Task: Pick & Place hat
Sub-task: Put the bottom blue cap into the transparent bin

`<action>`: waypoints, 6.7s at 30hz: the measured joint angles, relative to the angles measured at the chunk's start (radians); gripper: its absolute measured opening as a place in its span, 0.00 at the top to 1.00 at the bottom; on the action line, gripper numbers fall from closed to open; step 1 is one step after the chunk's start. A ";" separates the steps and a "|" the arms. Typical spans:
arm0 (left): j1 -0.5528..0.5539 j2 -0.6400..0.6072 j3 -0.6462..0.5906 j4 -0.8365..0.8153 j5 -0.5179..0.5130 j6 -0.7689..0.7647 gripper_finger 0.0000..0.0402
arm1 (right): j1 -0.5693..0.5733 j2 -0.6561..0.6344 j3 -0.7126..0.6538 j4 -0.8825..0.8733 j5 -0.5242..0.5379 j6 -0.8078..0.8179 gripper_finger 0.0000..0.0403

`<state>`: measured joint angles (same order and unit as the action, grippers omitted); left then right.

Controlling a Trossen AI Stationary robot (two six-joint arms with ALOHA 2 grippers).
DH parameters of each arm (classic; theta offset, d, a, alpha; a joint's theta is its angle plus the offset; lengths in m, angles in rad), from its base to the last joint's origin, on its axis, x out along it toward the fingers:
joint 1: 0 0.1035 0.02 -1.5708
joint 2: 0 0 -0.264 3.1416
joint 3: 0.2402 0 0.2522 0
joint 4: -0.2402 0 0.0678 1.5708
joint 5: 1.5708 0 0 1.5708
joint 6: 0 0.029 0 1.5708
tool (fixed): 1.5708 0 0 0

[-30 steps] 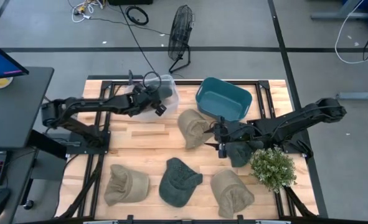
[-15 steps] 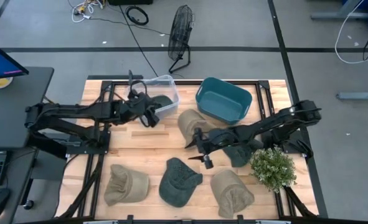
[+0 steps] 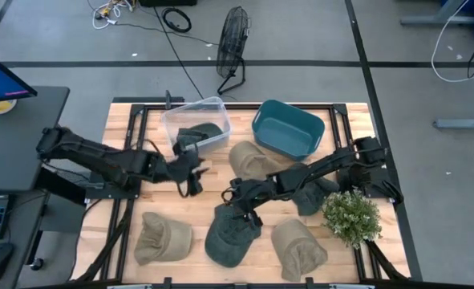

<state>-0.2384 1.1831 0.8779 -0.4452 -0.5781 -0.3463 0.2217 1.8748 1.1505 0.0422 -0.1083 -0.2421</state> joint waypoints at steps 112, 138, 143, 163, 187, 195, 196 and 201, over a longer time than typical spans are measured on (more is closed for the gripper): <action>-0.136 0.438 -0.001 0.513 0.545 0.052 0.58 | 0.165 0.008 0.002 -0.064 0.225 -0.157 0.99; -0.138 0.438 0.000 0.470 0.537 0.077 0.93 | 0.162 0.008 0.001 0.018 0.315 -0.229 0.94; -0.140 0.438 0.000 0.462 0.529 0.057 0.97 | 0.162 0.008 0.001 0.025 0.404 -0.186 0.83; -0.090 0.105 -0.001 0.375 -0.067 0.042 0.97 | 0.342 -0.055 0.002 -0.075 0.815 0.052 0.51; 0.539 0.126 0.000 0.361 -0.108 0.078 0.94 | 0.282 -0.055 0.002 -0.160 0.816 0.119 0.51; 0.541 0.220 0.000 0.276 -0.080 0.075 0.88 | 0.282 -0.055 0.002 -0.193 0.815 0.093 0.51; 0.541 0.223 0.000 0.259 -0.068 0.074 0.85 | 0.281 -0.055 0.002 -0.193 0.816 0.092 0.51; 0.532 0.221 0.000 0.232 -0.029 0.103 0.69 | 0.274 -0.055 0.002 -0.208 0.815 0.097 0.51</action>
<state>0.2937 1.4040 0.8776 -0.2133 -0.6076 -0.2430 0.4957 1.8194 1.1526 -0.1663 0.7071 -0.1455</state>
